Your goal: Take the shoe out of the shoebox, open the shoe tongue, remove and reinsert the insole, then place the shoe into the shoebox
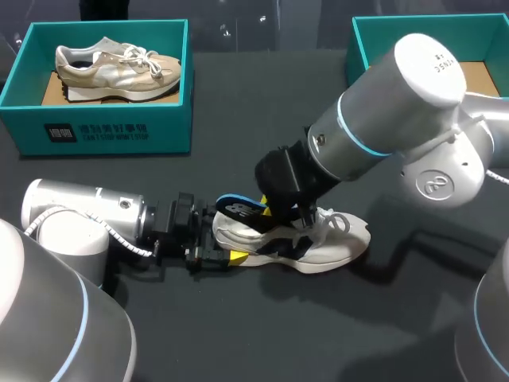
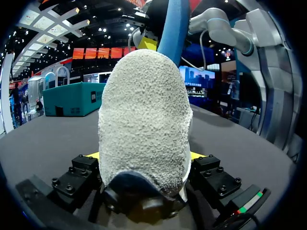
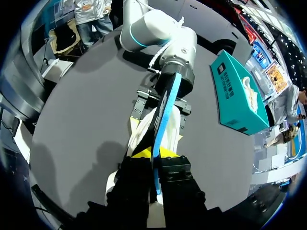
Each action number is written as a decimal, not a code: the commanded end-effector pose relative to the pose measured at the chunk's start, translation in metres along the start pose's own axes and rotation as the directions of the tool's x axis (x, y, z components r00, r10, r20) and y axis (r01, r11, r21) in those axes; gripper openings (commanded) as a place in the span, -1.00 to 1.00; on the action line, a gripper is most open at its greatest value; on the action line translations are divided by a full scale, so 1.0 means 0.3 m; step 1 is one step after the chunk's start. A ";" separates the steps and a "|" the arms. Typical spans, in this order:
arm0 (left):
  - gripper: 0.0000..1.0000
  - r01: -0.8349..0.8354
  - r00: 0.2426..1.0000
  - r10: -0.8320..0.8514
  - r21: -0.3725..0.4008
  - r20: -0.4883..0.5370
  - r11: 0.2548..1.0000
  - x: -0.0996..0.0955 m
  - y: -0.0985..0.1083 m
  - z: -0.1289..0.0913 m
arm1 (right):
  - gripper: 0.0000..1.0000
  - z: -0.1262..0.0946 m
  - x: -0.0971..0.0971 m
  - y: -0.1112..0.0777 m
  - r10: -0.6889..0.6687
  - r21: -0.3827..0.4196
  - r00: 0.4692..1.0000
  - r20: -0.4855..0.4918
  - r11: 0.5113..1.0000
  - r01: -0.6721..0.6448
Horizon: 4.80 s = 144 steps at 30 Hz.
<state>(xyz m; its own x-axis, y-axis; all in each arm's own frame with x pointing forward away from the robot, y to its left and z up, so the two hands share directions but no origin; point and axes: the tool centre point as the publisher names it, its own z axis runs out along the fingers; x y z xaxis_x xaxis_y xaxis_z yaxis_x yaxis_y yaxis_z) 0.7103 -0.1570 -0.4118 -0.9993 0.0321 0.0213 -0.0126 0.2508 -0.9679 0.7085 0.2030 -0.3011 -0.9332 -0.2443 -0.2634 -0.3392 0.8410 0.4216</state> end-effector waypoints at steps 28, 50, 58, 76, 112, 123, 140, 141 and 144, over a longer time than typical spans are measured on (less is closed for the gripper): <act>-1.00 0.000 1.000 0.000 -0.001 0.000 1.000 -0.002 0.005 0.002 | -0.34 0.095 -0.038 0.048 0.296 0.145 0.938 -0.179 0.951 -0.273; -1.00 0.000 1.000 0.000 -0.001 0.000 1.000 -0.002 0.005 0.002 | 0.16 0.086 -0.044 0.025 0.365 0.043 0.813 -0.454 0.920 -0.389; -1.00 0.000 1.000 0.000 -0.001 0.000 1.000 -0.002 0.005 0.002 | 0.12 0.075 -0.035 0.026 0.397 0.033 0.760 -0.515 0.895 -0.445; -1.00 0.000 1.000 0.000 -0.001 0.000 1.000 -0.002 0.005 0.002 | 0.01 0.077 0.003 0.032 0.431 -0.037 0.715 -0.550 0.843 -0.537; -1.00 0.000 1.000 0.000 -0.001 0.000 1.000 -0.002 0.005 0.002 | -1.00 0.125 0.011 0.076 0.364 -0.098 0.728 -0.581 0.857 -0.506; -1.00 0.000 1.000 0.000 -0.001 0.000 1.000 -0.002 0.005 0.002 | -1.00 0.082 -0.039 0.173 0.266 -0.179 0.796 -0.544 0.890 -0.420; -1.00 0.000 1.000 0.000 -0.001 0.000 1.000 -0.002 0.005 0.002 | -1.00 -0.011 -0.090 0.217 0.253 -0.241 0.840 -0.480 0.883 -0.403; -1.00 0.000 1.000 0.000 -0.001 0.000 1.000 -0.002 0.005 0.002 | -1.00 -0.028 -0.097 0.226 0.249 -0.254 0.845 -0.473 0.880 -0.402; -1.00 0.000 1.000 0.000 -0.001 0.000 1.000 -0.002 0.005 0.002 | -1.00 -0.097 -0.122 0.251 0.253 -0.319 0.856 -0.451 0.850 -0.420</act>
<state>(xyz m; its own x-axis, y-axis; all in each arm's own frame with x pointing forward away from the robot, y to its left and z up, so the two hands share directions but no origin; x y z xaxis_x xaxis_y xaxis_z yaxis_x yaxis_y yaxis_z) 0.7104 -0.1571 -0.4118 -0.9993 0.0322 0.0214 -0.0126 0.2509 -0.9679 0.7219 0.2775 -0.2497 -0.9271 -0.2298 0.2960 0.0612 0.6863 0.7247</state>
